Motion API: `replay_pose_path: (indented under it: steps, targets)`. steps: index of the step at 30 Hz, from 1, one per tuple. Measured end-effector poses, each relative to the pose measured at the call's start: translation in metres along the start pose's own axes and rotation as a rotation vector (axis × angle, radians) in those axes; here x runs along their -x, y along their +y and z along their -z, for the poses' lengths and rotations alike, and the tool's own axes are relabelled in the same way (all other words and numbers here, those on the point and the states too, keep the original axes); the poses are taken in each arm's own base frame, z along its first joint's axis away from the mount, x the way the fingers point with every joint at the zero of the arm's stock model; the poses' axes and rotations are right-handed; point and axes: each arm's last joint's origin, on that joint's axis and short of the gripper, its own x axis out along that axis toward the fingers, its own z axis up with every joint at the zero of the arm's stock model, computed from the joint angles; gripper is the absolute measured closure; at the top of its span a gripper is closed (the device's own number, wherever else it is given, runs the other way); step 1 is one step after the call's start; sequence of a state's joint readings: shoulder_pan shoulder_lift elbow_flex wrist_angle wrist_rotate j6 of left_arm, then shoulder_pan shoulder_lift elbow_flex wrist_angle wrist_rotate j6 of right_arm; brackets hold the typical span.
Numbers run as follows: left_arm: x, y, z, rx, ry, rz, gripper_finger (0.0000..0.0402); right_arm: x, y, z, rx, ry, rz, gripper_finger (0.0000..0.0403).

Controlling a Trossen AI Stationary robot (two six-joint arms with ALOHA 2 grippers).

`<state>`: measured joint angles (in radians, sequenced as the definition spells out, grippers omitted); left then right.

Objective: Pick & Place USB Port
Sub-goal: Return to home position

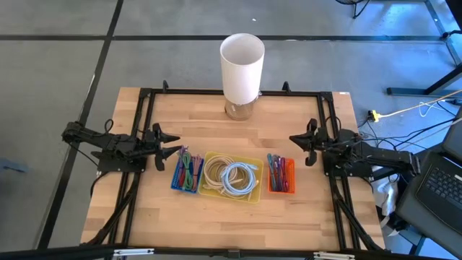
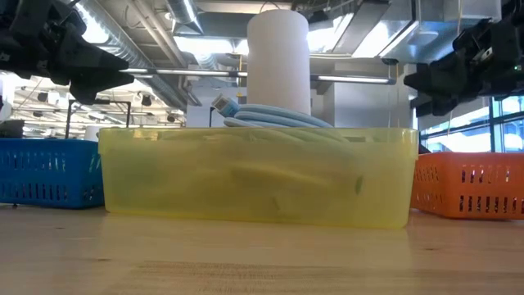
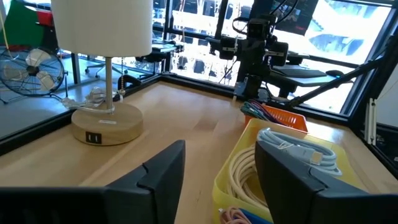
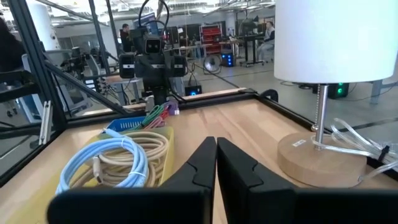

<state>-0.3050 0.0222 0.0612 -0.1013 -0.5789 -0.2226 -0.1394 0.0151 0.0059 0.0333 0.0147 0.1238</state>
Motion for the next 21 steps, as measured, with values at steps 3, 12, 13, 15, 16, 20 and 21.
replay_pose_path:
  steps: [3,12,13,15,16,20,21]
  targets:
    - [0.0,0.0,0.0,0.0,0.0,0.0,0.0213,0.0,0.0,0.0,0.001,0.0,0.0,0.0385]
    - [0.0,0.0,0.0,0.0,0.0,0.0,0.0216,0.0,0.0,0.0,0.0,0.0,0.0,0.0384]
    - [0.0,0.0,0.0,0.0,0.0,0.0,0.0216,0.0,0.0,0.0,0.001,0.0,0.0,0.0384]
    - [0.0,0.0,0.0,0.0,0.0,0.0,0.0217,0.0,0.0,0.0001,0.001,0.001,0.0,0.0384]
    - [0.0,0.0,0.0001,0.0,0.0,0.0,0.0217,0.0,0.0,0.0001,0.0,0.001,0.0,0.0384]
    - [0.0,0.0,0.0,0.0,0.0,0.0,0.0217,0.0,0.0,0.0001,0.001,0.001,0.0,0.0384]
    - [0.0,0.0,0.0001,0.0,0.0,0.0,0.0217,0.0,0.0,0.0001,0.001,0.001,0.0,0.0384]
